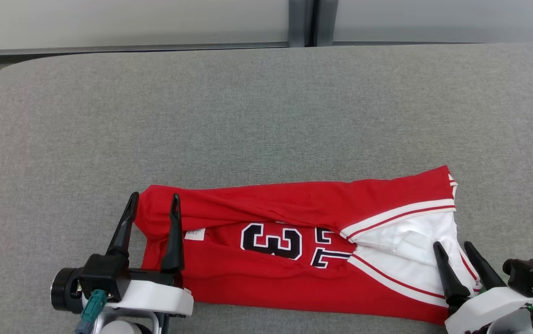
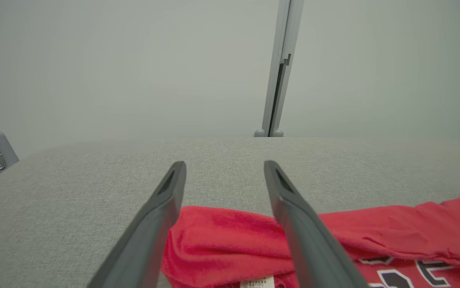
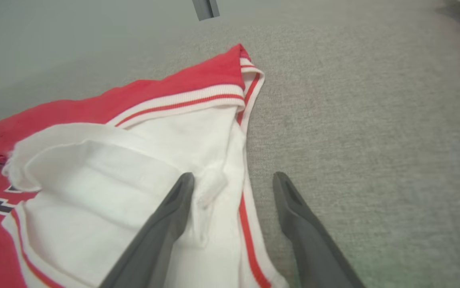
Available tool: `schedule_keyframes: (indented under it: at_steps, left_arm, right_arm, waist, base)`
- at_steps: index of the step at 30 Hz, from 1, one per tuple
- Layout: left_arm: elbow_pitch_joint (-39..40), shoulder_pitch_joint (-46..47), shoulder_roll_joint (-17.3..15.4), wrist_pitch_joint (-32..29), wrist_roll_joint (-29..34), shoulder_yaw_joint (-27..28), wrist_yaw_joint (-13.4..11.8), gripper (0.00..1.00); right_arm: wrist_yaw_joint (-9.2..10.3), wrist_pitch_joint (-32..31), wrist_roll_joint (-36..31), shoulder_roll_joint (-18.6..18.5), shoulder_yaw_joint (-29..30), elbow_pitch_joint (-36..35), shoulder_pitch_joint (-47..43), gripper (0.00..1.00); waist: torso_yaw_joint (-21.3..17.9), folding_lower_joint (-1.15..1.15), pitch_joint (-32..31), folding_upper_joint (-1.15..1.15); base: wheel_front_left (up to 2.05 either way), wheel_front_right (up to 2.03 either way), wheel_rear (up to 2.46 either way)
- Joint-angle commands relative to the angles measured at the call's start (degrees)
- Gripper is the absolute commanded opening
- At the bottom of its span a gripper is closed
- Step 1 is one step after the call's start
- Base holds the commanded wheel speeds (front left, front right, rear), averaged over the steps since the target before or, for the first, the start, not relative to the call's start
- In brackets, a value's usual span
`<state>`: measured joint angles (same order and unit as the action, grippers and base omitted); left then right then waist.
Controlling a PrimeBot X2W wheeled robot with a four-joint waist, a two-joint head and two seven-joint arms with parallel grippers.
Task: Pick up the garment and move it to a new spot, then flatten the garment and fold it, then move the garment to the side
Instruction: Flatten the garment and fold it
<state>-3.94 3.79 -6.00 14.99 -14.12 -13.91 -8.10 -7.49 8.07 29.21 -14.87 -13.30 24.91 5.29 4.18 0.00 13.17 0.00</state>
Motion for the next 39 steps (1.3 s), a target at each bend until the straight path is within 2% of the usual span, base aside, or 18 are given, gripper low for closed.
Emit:
schedule_keyframes:
  at_steps: [1, 5, 6, 7, 8, 15, 19, 24, 32, 35, 39]
  left_arm:
    - [-0.02, 0.94, 0.09, 0.24, 0.33, 0.12, 0.19, 1.0]
    - [-0.25, 1.74, 0.51, 0.24, 0.93, 0.9, 0.58, 1.0]
    - [-0.26, 1.78, 0.66, 0.24, 1.09, 1.06, 0.63, 1.0]
    - [-0.24, 1.71, 0.79, 0.24, 1.15, 1.32, 0.78, 1.0]
    - [-0.23, 1.6, 0.83, 0.24, 1.23, 1.59, 0.84, 1.0]
    - [-0.33, 0.82, 1.31, 0.24, 1.8, 3.45, 1.34, 1.0]
    - [-0.45, 0.51, 1.56, 0.24, 1.95, 4.48, 1.66, 1.0]
    - [-0.72, -0.02, 1.89, 0.24, 2.04, 5.41, 2.1, 1.0]
    - [-1.23, -0.78, 2.2, 0.25, 2.13, 6.0, 2.88, 1.0]
    - [-1.29, -0.94, 2.35, 0.25, 2.25, 6.35, 3.02, 1.0]
    - [-1.23, -1.14, 2.43, 0.25, 2.69, 6.78, 3.34, 1.0]
  right_arm:
    - [0.0, -1.11, 0.79, -0.02, -1.04, 1.2, 0.33, 1.0]
    - [-0.16, -3.68, 3.87, 0.32, -6.39, 4.27, -1.14, 1.0]
    - [-0.16, -4.32, 4.67, 0.41, -7.51, 4.56, -1.78, 0.49]
    - [-0.17, -5.01, 5.24, 0.39, -8.48, 4.61, -2.36, 0.22]
    - [-0.18, -5.41, 5.81, 0.18, -9.22, 4.5, -2.74, 0.0]
    - [0.07, -0.92, 7.09, -5.11, -9.35, 1.3, -2.5, 0.0]
    - [0.08, 2.98, 6.63, -8.94, -6.63, -0.56, -1.64, 0.0]
    - [0.06, 5.03, 6.28, -11.84, -1.87, -0.01, -2.01, 0.0]
    - [0.05, 4.84, 6.23, -13.26, 0.5, -0.35, -1.61, 0.0]
    - [0.05, 2.8, 5.17, -12.89, -0.05, -4.35, -0.59, 0.0]
    - [0.0, -3.24, 3.55, -10.68, -1.9, -13.99, 0.26, 0.0]
  waist:
    - [0.85, 0.0, 0.84, 0.0]
    - [1.41, 0.0, 0.93, 0.0]
    - [1.4, 0.0, 0.88, 0.0]
    - [1.33, 0.0, 0.82, 0.0]
    - [1.22, 0.0, 0.76, 0.0]
    - [-0.04, 0.0, -0.09, 0.0]
    - [-0.56, 0.0, -0.81, 0.0]
    - [-1.01, 0.0, -1.98, 0.0]
    - [-1.13, 0.0, -3.73, 0.0]
    - [-1.3, 0.0, -4.34, 0.0]
    - [-1.5, 0.0, -4.88, 0.0]
  base:
    - [0.0, 0.0, 0.0]
    - [0.0, 0.0, 0.0]
    - [0.0, 0.0, 0.0]
    - [0.0, 0.0, 0.0]
    - [0.0, 0.0, 0.0]
    - [0.0, 0.0, 0.0]
    - [0.0, 0.0, 0.0]
    - [0.0, 0.0, 0.0]
    - [0.0, 0.0, 0.0]
    - [0.0, 0.0, 0.0]
    - [0.0, 0.0, 0.0]
